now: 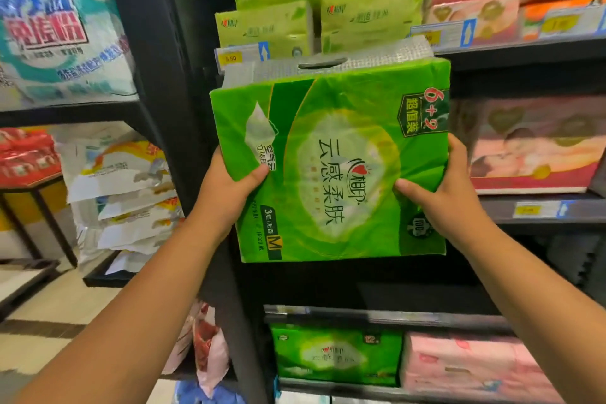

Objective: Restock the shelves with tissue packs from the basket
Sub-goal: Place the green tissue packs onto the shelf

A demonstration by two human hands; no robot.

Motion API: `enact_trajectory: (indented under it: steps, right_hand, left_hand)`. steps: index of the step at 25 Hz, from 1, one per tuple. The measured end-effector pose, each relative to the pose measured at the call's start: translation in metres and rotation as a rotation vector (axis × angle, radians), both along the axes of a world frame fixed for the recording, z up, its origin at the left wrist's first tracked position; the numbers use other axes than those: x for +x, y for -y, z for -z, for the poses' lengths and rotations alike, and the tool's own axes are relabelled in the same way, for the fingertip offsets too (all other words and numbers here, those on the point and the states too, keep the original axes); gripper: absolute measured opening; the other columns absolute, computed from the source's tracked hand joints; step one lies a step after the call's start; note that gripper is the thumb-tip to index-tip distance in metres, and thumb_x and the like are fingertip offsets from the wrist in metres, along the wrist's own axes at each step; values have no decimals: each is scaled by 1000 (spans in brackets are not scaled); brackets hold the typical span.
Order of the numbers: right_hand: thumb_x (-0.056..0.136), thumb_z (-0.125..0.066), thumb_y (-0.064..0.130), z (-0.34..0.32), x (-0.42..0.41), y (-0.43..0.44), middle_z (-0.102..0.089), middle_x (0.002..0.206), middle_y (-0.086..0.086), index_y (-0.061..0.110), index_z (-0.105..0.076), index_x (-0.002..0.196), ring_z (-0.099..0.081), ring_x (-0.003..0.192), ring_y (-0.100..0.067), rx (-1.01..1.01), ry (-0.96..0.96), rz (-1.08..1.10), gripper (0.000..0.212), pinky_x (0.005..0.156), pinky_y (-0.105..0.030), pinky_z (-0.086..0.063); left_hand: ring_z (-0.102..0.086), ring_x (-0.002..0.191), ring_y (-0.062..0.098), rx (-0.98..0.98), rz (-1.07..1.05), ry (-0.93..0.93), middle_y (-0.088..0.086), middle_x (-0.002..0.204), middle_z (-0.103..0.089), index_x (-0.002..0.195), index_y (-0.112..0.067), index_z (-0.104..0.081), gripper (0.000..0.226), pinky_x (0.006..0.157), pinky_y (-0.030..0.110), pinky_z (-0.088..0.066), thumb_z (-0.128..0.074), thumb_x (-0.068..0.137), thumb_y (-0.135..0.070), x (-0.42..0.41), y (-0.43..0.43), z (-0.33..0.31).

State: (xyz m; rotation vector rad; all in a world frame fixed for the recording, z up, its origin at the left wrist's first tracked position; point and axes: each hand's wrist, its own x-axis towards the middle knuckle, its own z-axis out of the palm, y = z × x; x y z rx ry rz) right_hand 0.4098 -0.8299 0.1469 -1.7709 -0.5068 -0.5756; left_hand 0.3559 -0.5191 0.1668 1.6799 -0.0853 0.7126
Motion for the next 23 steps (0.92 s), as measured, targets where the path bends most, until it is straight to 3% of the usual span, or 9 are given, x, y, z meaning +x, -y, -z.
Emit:
enact_trajectory:
  steps: [5,7,10,14,16,18,20,23]
  right_hand:
    - [69,-77,23,-13,47,5,-50,120,14,20,-21,141,-54,99,8,31,142,-37,91,85,-4,-38]
    - [67,-75,21,-16,63,4,-46,119,20,20,-22,138,-49,98,21,57,185,-61,89,83,1,-35]
    - [68,-81,12,-13,83,-2,-41,116,24,9,-22,140,-42,101,29,52,212,-75,94,85,4,-31]
    - [69,-82,6,0,103,-10,-47,115,12,5,-21,139,-50,102,11,64,214,-50,93,86,1,-32]
    - [72,-80,-1,4,110,-19,-47,112,15,5,-21,139,-49,94,22,79,187,-45,89,79,3,-34]
    - [74,-77,-6,10,113,-30,-47,115,5,4,-21,138,-48,89,27,97,146,-43,85,68,4,-37]
    - [75,-77,-6,17,115,-39,-43,120,-2,4,-21,138,-51,88,19,97,106,-13,84,64,5,-37]
    - [74,-79,-1,30,121,-52,-44,120,1,8,-21,139,-49,97,-3,91,82,65,87,77,5,-31]
  left_hand:
    - [-62,91,-10,13,-110,78,-17,110,-62,135,-23,-41,58,72,9,-50,-70,85,-12,30,11,-11]
    - [-59,92,-11,34,-172,86,-20,109,-59,138,-22,-38,62,72,7,-49,-70,85,-13,39,12,-12]
    - [-54,96,-10,72,-252,79,-23,109,-56,140,-23,-36,65,74,5,-46,-70,86,-17,50,12,-10]
    - [-51,95,-15,85,-319,55,-28,106,-53,129,-33,-36,59,80,7,-41,-71,86,-15,61,8,2]
    - [-51,96,-17,99,-337,51,-29,108,-52,126,-36,-34,58,83,9,-40,-70,86,-14,67,3,10]
    - [-49,94,-20,102,-337,37,-29,107,-51,128,-33,-33,59,79,2,-39,-70,87,-13,74,-3,16]
    - [-50,96,-15,100,-331,7,-28,108,-50,136,-27,-33,63,79,-2,-37,-70,86,-13,81,-9,20]
    - [-50,113,5,115,-331,-17,-20,113,-52,141,-21,-32,68,95,17,-38,-71,85,-15,90,-20,27]
